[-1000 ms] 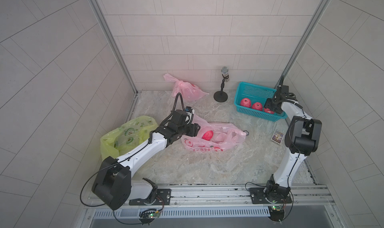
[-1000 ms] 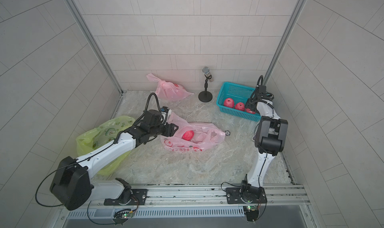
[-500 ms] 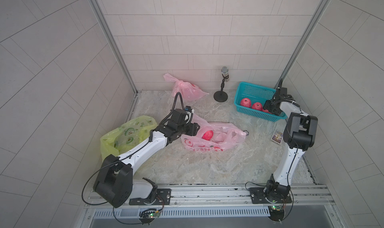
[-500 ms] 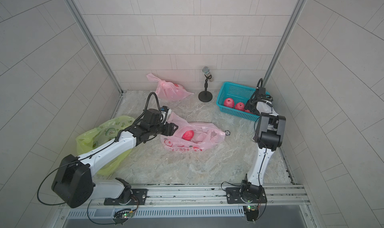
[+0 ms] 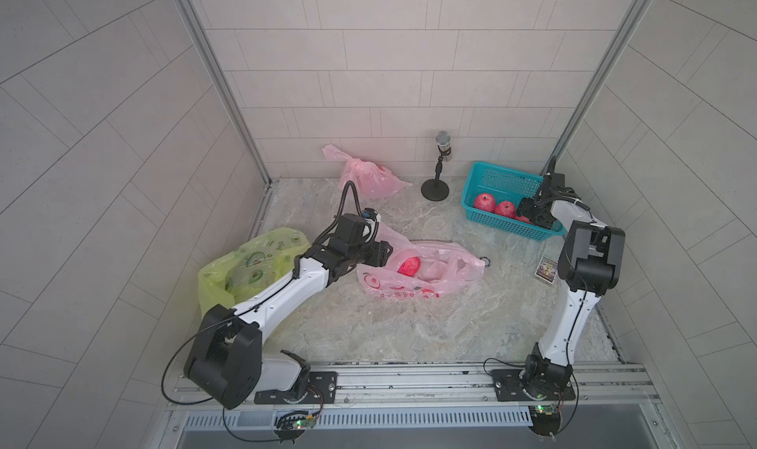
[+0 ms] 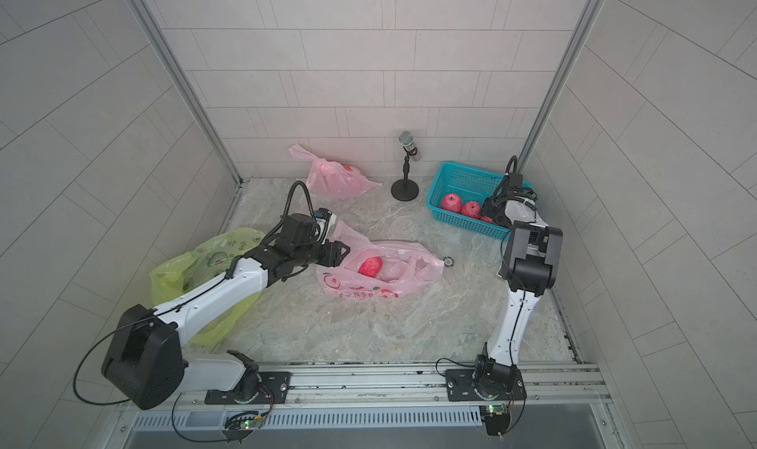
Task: Untie the knot of a plastic bag & take out the apple
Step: Place the apple in the basket.
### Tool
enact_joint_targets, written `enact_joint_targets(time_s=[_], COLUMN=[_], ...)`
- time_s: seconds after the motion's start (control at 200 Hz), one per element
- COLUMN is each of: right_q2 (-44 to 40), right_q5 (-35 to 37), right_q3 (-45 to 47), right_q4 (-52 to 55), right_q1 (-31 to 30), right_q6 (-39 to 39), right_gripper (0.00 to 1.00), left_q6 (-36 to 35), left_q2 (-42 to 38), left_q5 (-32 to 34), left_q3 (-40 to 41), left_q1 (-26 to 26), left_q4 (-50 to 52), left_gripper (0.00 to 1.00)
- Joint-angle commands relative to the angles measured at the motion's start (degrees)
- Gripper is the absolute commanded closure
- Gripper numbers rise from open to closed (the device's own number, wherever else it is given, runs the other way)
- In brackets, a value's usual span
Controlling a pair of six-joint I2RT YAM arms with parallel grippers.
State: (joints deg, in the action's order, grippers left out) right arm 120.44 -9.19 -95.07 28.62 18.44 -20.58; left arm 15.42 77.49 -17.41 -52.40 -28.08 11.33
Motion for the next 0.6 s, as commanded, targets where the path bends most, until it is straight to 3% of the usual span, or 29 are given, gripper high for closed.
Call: enact_joint_targets(time_s=[0.0, 0.335, 0.595], right_q2=[0.20, -6.24, -15.18], right_q5=[0.40, 2.19, 2.19], right_q3=[-1.40, 0.80, 6.59], right_q4=[1.61, -1.01, -3.76], right_q1=[0.20, -0.13, -3.03], right_q6=[-0.25, -0.86, -0.10], right_gripper=[0.17, 0.06, 0.05], left_q6=[-0.25, 0.23, 0.17], left_q2=[-0.31, 0.33, 1.99], left_q5=[-0.65, -1.40, -1.59], left_q3=[0.44, 0.75, -0.05], left_q1=[0.45, 0.48, 0.48], left_q4=[-1.31, -3.05, -3.88], left_gripper=[0.32, 0.32, 0.32])
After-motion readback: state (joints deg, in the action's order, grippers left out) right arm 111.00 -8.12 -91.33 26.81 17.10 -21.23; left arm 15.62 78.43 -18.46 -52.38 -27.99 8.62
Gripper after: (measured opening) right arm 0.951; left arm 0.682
